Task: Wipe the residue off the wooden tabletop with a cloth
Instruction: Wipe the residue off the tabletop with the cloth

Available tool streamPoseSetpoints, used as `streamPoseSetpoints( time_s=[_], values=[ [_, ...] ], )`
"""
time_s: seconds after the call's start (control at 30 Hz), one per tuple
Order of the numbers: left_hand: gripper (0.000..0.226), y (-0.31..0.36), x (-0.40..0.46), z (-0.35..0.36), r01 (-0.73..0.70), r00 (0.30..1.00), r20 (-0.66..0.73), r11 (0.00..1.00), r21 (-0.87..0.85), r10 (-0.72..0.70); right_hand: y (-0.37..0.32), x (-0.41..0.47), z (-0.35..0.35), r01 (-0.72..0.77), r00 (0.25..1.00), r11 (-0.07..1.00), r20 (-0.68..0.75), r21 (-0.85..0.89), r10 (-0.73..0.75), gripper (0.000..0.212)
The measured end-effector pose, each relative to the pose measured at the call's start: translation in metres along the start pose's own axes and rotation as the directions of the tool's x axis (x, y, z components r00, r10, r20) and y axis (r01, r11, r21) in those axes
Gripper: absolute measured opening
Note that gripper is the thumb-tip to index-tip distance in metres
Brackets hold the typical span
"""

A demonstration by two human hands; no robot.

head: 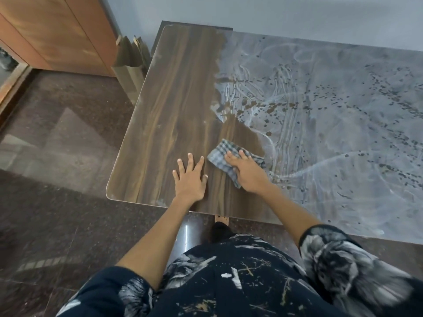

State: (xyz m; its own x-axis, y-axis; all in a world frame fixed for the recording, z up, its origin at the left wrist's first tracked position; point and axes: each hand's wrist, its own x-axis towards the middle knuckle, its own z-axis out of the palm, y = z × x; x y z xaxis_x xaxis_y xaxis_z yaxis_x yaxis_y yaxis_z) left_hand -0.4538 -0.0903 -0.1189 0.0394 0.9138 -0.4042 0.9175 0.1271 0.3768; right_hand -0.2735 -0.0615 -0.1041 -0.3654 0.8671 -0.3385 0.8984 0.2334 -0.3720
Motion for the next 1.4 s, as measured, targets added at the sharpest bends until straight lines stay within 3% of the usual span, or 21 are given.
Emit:
streamPoseSetpoints(
  time_s=[0.2, 0.47, 0.53, 0.63, 0.73, 0.83, 0.9, 0.97, 1.07, 1.17, 1.23, 1.3, 1.4],
  values=[
    [0.057, 0.014, 0.036, -0.011, 0.027, 0.999, -0.022, 0.999, 0.035, -0.026, -0.008, 0.080, -0.018, -0.046, 0.998, 0.997, -0.034, -0.068, 0.044, 0.058],
    [0.055, 0.024, 0.091, -0.031, 0.000, 0.998, -0.070, 0.997, 0.082, 0.006, 0.026, 0.054, -0.023, 0.044, 0.968, 0.968, -0.231, -0.245, -0.103, 0.051],
    [0.054, 0.026, 0.108, -0.036, -0.014, 0.996, -0.087, 0.994, 0.104, 0.024, 0.038, 0.079, -0.033, -0.039, 0.964, 0.968, -0.266, -0.250, -0.029, 0.054],
    [0.052, 0.025, 0.138, -0.047, -0.042, 0.993, -0.105, 0.987, 0.154, 0.058, 0.041, 0.143, -0.054, -0.266, 0.922, 0.956, -0.322, -0.124, 0.215, 0.058],
    [0.051, 0.022, 0.167, -0.060, -0.024, 0.984, -0.168, 0.988, 0.154, 0.050, 0.021, 0.200, -0.064, -0.342, 0.901, 0.939, -0.292, -0.027, 0.320, 0.066],
    [0.049, 0.018, 0.195, -0.071, 0.062, 0.967, -0.251, 0.997, 0.049, -0.048, 0.000, 0.202, -0.041, -0.152, 0.942, 0.981, -0.318, -0.117, 0.108, 0.062],
    [0.049, 0.017, 0.211, -0.075, 0.085, 0.959, -0.272, 0.996, 0.006, -0.080, -0.006, 0.165, -0.021, -0.003, 0.970, 0.986, -0.241, -0.166, -0.037, 0.059],
    [0.049, 0.020, 0.222, -0.074, 0.082, 0.952, -0.294, 0.997, -0.012, -0.082, -0.002, 0.127, -0.011, 0.031, 0.978, 0.987, -0.200, -0.160, -0.063, 0.056],
    [0.050, 0.025, 0.232, -0.069, 0.102, 0.939, -0.326, 0.994, -0.044, -0.111, 0.022, 0.145, -0.024, -0.153, 0.954, 0.975, -0.280, -0.163, 0.103, 0.055],
    [0.051, 0.027, 0.243, -0.068, 0.105, 0.923, -0.369, 0.994, -0.042, -0.113, 0.042, 0.226, -0.066, -0.419, 0.855, 0.905, -0.369, -0.078, 0.364, 0.056],
    [0.049, 0.026, 0.252, -0.071, 0.090, 0.921, -0.378, 0.995, -0.035, -0.097, 0.043, 0.273, -0.090, -0.490, 0.816, 0.872, -0.351, 0.003, 0.460, 0.058],
    [0.047, 0.026, 0.262, -0.079, 0.056, 0.926, -0.372, 0.998, -0.020, -0.059, 0.028, 0.283, -0.085, -0.429, 0.844, 0.903, -0.372, -0.032, 0.387, 0.058],
    [0.044, 0.019, 0.277, -0.092, -0.027, 0.939, -0.343, 1.000, 0.013, 0.030, -0.004, 0.216, -0.042, -0.090, 0.955, 0.975, -0.295, -0.202, 0.027, 0.058]
  ],
)
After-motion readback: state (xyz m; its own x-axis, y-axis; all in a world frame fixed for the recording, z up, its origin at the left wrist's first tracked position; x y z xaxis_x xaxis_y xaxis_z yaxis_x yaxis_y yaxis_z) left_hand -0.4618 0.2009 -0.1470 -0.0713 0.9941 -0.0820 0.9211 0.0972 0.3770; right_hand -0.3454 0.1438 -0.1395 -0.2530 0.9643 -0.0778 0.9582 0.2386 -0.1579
